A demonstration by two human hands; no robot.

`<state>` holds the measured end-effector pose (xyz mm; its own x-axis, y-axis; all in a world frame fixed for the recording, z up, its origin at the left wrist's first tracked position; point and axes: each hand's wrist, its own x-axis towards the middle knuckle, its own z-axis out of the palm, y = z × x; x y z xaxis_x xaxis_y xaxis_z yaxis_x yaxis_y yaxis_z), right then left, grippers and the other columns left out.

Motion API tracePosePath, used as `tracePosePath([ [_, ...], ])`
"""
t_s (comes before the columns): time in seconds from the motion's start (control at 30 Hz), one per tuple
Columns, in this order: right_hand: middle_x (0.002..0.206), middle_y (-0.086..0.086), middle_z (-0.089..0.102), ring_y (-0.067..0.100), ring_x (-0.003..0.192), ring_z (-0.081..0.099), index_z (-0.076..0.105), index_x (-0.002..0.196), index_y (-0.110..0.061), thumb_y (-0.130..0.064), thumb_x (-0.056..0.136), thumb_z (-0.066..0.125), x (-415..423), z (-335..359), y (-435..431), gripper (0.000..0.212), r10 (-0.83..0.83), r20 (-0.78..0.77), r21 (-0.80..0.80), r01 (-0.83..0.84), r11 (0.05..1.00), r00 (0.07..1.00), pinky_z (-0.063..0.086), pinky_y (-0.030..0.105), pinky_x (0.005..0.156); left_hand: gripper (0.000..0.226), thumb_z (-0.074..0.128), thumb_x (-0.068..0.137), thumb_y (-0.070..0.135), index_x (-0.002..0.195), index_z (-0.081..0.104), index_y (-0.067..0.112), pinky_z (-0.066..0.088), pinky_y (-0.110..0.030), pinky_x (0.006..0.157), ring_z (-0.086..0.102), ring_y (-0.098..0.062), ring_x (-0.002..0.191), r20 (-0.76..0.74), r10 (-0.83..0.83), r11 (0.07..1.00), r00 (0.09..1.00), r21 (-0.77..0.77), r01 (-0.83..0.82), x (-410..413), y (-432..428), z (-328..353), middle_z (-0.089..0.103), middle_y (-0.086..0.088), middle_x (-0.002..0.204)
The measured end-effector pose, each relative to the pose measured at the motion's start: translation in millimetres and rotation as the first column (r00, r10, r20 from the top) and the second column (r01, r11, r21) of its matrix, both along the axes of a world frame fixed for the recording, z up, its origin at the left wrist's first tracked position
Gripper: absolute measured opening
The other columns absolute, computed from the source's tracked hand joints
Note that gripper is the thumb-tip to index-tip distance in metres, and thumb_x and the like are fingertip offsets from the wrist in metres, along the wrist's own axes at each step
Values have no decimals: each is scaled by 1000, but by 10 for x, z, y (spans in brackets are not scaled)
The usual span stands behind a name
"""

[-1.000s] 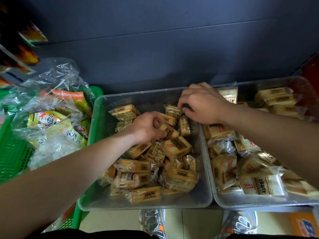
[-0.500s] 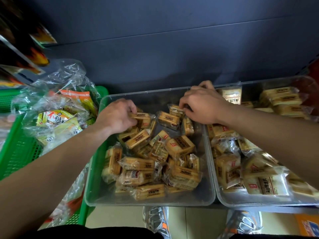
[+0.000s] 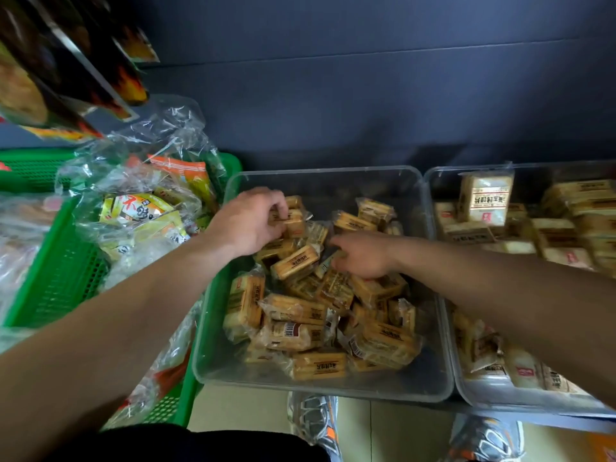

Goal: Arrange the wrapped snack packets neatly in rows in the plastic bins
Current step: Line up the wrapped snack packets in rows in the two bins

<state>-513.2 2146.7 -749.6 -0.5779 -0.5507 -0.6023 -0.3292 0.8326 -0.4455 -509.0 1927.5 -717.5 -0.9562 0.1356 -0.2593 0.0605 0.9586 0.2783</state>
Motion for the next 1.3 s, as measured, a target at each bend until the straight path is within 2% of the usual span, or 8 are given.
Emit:
tracePosePath([
  [0.17, 160, 6, 37, 26, 143, 39, 30, 157, -20, -47, 103, 46, -28, -44, -35, 62, -7, 73, 104, -1, 995, 997, 36, 36, 113, 10, 71, 91, 38, 95, 62, 35, 39, -31, 80, 53, -14, 97, 4, -32, 999, 999, 29, 32, 16, -67, -6, 56, 10, 109],
  [0.43, 147, 9, 42, 27, 129, 46, 43, 150, -16, -49, 104, 41, -30, 22, -75, 57, 53, 127, 213, -79, 974, 991, 41, 36, 100, 8, 67, 92, 45, 91, 61, 41, 41, -32, 81, 53, -12, 98, -24, -68, 998, 997, 4, 68, 48, -91, -36, 59, 13, 110],
  [0.63, 126, 4, 60, 20, 110, 58, 58, 134, -16, -47, 100, 54, -28, 81, -11, 46, 2, 105, 128, -16, 992, 994, 50, 39, 97, 8, 66, 93, 45, 91, 62, 40, 40, -32, 78, 55, -14, 98, -13, -67, 998, 998, 7, 67, 22, -95, -33, 59, 12, 108],
  [0.77, 111, -5, 62, 6, 87, 57, 48, 147, -15, -32, 96, 64, -75, 113, 65, 55, -72, 122, 31, 69, 997, 990, 47, 23, 74, 7, 68, 92, 43, 91, 64, 38, 45, -35, 86, 56, -15, 101, 21, -32, 996, 999, 78, 30, 21, -80, -12, 59, 12, 109],
  [0.87, 113, -6, 66, 8, 94, 62, 59, 135, -20, -28, 92, 70, -111, 105, 113, 45, -85, 101, -23, 88, 996, 991, 52, 28, 83, 8, 73, 90, 39, 93, 68, 33, 44, -36, 93, 55, -15, 103, 6, 13, 981, 1000, 195, -14, 44, -46, 18, 58, 9, 110],
  [1.0, 108, -10, 67, 6, 94, 64, 64, 121, -26, -20, 89, 73, -139, 210, 171, 33, -158, 44, -176, 163, 971, 986, 50, 22, 78, 13, 79, 85, 36, 93, 70, 31, 42, -27, 81, 57, -7, 92, -37, -15, 967, 999, 254, 24, 140, 81, 76, 61, 12, 101],
  [1.1, 106, -11, 66, 6, 95, 64, 65, 124, -21, -18, 94, 67, -187, 385, 271, 30, -275, -33, -305, 253, 918, 961, 44, 13, 75, 9, 77, 87, 34, 90, 69, 32, 47, -24, 75, 62, -1, 84, 124, -68, 959, 990, 280, 31, 216, 209, 51, 66, 15, 90],
  [1.3, 114, 4, 65, 17, 106, 59, 70, 121, -13, -25, 96, 60, -221, 637, 623, 29, -194, -353, -221, 120, 968, 915, 40, 26, 83, 35, 68, 92, 48, 119, 64, 26, 53, -31, 90, 64, -11, 99, 391, -122, 977, 912, 211, 40, 314, 481, -129, 68, 7, 111],
])
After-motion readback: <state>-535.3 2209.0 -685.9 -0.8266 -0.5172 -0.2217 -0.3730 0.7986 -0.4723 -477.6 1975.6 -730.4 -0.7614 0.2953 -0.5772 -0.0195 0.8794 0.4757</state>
